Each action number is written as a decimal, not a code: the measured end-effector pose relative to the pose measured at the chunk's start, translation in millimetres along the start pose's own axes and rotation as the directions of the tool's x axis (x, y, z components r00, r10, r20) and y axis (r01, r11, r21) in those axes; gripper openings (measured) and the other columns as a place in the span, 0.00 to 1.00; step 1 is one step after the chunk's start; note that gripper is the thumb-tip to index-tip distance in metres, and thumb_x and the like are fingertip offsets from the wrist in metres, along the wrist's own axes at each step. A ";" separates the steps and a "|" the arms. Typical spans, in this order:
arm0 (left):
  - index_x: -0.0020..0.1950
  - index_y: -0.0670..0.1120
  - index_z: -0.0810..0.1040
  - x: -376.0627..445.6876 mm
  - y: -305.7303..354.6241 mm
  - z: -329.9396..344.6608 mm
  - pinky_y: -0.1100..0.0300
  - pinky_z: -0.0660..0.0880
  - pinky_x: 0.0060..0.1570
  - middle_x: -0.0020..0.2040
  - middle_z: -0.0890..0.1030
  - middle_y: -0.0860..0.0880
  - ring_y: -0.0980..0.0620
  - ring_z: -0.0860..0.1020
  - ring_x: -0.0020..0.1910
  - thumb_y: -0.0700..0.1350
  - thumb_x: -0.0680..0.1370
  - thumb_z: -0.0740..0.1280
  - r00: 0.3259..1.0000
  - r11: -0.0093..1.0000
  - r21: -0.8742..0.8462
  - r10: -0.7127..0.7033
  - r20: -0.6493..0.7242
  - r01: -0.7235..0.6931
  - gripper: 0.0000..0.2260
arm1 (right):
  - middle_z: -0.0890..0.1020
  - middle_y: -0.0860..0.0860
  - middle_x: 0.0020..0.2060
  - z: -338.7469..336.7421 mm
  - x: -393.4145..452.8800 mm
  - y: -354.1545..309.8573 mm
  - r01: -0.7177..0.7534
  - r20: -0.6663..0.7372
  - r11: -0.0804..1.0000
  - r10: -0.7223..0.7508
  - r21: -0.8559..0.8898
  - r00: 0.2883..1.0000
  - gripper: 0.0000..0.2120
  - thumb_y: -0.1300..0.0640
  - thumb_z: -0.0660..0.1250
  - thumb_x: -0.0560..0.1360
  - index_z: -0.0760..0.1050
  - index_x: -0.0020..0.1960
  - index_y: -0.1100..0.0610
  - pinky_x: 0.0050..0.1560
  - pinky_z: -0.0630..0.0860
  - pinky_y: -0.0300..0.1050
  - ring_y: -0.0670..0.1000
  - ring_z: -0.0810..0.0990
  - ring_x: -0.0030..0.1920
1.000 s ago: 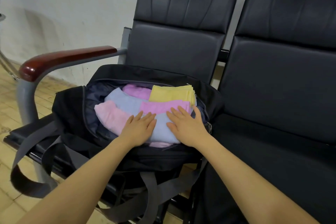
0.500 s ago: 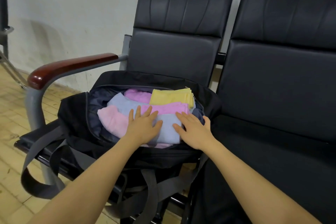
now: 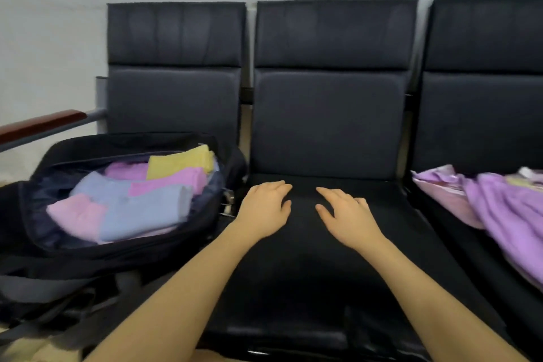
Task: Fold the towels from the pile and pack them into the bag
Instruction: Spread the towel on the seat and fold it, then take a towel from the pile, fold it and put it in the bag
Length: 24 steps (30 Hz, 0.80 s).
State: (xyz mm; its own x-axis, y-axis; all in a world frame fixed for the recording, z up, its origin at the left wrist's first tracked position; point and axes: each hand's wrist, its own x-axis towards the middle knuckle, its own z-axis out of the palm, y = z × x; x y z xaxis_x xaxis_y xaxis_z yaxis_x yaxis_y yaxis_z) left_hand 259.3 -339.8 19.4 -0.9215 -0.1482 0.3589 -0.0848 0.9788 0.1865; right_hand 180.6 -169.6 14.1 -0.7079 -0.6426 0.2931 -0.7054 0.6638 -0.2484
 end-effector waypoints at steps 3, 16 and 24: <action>0.73 0.48 0.66 27.5 68.2 26.6 0.56 0.58 0.71 0.74 0.66 0.49 0.52 0.64 0.72 0.49 0.82 0.58 0.996 0.995 -0.059 0.084 0.035 -0.082 0.20 | 0.72 0.48 0.67 -24.9 -30.2 68.4 -0.123 -0.033 0.991 0.122 -0.043 0.992 0.21 0.49 0.55 0.82 0.64 0.73 0.51 0.65 0.63 0.48 0.50 0.73 0.64; 0.64 0.46 0.75 110.8 328.6 137.6 0.54 0.63 0.60 0.63 0.76 0.49 0.46 0.71 0.63 0.46 0.79 0.60 0.889 0.880 -0.267 0.437 0.132 -0.393 0.15 | 0.72 0.51 0.66 -88.8 -149.7 311.5 -0.603 -0.242 0.737 0.552 -0.305 0.798 0.21 0.46 0.59 0.79 0.69 0.68 0.53 0.63 0.58 0.50 0.55 0.68 0.66; 0.74 0.49 0.65 123.7 398.6 197.0 0.53 0.56 0.66 0.73 0.65 0.50 0.48 0.61 0.71 0.52 0.81 0.57 0.798 0.876 -0.209 0.483 0.361 -0.435 0.21 | 0.76 0.51 0.59 -79.0 -177.0 365.2 -0.662 -0.289 0.684 0.596 -0.306 0.750 0.13 0.52 0.63 0.76 0.74 0.60 0.53 0.62 0.53 0.50 0.55 0.69 0.62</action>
State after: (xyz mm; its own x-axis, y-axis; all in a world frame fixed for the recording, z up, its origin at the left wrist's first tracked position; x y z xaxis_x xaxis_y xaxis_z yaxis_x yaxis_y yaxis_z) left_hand 36.8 60.0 -42.0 -0.9131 0.4053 0.0457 0.4059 0.8921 0.1984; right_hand 51.0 216.8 -55.5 -0.9407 0.0241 0.3382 -0.0035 0.9967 -0.0810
